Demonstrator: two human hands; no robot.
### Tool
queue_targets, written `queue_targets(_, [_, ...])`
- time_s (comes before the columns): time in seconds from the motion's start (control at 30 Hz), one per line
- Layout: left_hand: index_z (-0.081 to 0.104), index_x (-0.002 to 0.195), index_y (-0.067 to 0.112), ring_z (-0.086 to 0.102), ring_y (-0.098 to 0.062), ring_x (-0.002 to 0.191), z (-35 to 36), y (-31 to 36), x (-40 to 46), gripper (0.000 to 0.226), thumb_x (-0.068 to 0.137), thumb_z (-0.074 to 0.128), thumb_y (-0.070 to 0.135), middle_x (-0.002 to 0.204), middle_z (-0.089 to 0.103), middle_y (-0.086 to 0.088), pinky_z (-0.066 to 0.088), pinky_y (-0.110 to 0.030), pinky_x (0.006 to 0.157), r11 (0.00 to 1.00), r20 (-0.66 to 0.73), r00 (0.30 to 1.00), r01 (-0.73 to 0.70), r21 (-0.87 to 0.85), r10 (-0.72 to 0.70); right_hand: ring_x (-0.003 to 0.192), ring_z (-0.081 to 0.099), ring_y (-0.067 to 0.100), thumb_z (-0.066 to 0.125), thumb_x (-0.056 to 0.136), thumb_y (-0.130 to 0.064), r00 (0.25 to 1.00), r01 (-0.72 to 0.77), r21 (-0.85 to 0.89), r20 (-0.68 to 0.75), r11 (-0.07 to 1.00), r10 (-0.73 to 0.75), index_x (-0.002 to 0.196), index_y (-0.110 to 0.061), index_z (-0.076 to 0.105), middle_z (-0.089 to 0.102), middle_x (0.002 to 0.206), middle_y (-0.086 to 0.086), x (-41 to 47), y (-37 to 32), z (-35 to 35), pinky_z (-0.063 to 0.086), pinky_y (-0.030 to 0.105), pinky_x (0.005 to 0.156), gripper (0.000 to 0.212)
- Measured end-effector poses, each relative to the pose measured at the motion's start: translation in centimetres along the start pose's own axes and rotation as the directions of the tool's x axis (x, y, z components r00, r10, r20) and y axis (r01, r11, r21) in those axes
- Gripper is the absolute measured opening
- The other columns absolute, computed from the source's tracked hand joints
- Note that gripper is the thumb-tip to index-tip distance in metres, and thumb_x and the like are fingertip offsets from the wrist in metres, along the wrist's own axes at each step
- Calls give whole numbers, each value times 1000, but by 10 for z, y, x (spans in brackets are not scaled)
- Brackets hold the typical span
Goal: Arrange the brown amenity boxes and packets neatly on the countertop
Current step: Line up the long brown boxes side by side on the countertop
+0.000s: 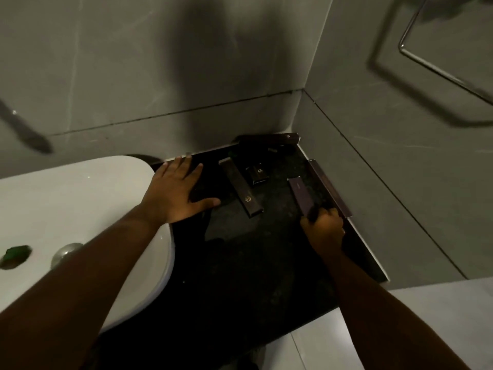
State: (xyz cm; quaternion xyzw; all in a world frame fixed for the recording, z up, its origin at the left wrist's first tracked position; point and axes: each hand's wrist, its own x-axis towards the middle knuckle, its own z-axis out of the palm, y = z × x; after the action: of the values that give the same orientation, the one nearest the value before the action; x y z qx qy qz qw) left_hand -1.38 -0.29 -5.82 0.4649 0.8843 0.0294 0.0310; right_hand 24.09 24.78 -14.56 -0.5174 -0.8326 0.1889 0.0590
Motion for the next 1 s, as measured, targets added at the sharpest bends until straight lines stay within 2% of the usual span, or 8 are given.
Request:
queue_targets(0.07, [23,152,23,9,-30,150,-1,-1,0,108,70,15,93,162,17,-10,10,-51,121,1000,-4,1000,-5,-15,5,99,59,28,69,80,-37,998,-7,130,-62,992,16,103,-8,63,56,118,15,-19,-5,0,52,35,85,38])
queue_targets(0.13, [22,152,22,7,-30,150,-3,-5,-1,110,69,11,94,163,15,-10,10,-50,121,1000,9,1000,-12,-11,12,98,58,26,69,78,-37,996,8,223,-89,975,12,102,-10,63,56,114,12,-46,-12,0,53,35,83,36])
queue_targets(0.23, [20,152,22,-2,-28,151,-3,-13,-5,114,65,2,94,164,9,-10,2,-47,121,998,45,998,-51,45,49,103,52,18,69,76,-40,999,16,339,-35,941,-4,109,-21,60,53,114,1,-103,-26,6,52,34,86,39])
queue_targets(0.33, [22,152,22,-6,-28,150,-2,-17,-9,113,67,-1,92,164,7,-10,-1,-48,121,996,53,996,-80,35,78,104,45,12,70,77,-40,996,86,288,-43,954,-76,115,-23,61,54,113,-2,-156,-36,23,41,28,89,43])
queue_targets(0.5, [26,150,22,-3,-29,150,3,-18,-10,112,68,-2,91,163,11,-10,1,-51,121,997,27,997,-76,25,75,101,42,10,71,76,-41,999,33,255,6,966,-36,111,-26,62,54,109,-4,-200,-49,41,41,27,90,39])
queue_targets(0.63, [27,150,22,-4,-30,150,5,-19,-11,114,66,-3,93,163,10,-10,1,-51,120,997,21,997,-71,9,71,97,46,12,72,73,-41,995,99,235,-56,967,-88,108,-23,65,57,105,-2,-214,-54,51,43,27,86,40])
queue_targets(0.8, [24,151,22,-3,-31,150,5,-19,-12,109,69,2,90,164,9,-11,0,-51,120,997,9,997,-73,-3,73,93,48,16,69,72,-46,988,107,170,-127,980,-86,108,-22,67,58,101,0,-217,-58,57,48,32,80,43])
queue_targets(1.0, [18,153,24,-3,-31,150,5,-18,-13,105,71,7,88,164,7,-11,0,-50,119,998,-12,999,-41,-38,40,86,51,16,71,70,-47,973,126,105,-209,986,-102,105,-20,69,61,95,1,-219,-58,66,42,26,72,44])
